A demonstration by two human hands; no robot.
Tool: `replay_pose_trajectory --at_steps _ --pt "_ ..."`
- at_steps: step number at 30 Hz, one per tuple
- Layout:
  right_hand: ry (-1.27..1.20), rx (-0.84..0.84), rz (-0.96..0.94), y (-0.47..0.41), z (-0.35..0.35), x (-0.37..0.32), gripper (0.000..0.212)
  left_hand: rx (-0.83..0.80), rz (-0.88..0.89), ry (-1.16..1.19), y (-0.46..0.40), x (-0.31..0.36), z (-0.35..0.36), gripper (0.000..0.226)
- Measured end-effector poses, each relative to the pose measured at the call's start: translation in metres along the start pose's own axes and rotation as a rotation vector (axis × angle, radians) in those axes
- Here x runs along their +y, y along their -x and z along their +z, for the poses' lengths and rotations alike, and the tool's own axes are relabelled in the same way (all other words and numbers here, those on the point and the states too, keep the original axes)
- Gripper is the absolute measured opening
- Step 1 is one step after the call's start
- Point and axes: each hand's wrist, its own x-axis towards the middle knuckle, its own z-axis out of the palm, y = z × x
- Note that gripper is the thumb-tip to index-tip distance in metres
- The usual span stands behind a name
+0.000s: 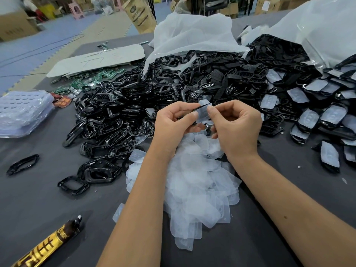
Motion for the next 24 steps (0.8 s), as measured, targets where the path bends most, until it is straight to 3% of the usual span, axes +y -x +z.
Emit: replay_pose_trajectory --at_steps 24 --pt "0.028 -0.029 0.047 -0.0033 0.001 0.0053 0.023 0.026 0.017 -0.035 0.0003 -0.0006 0.0 0.019"
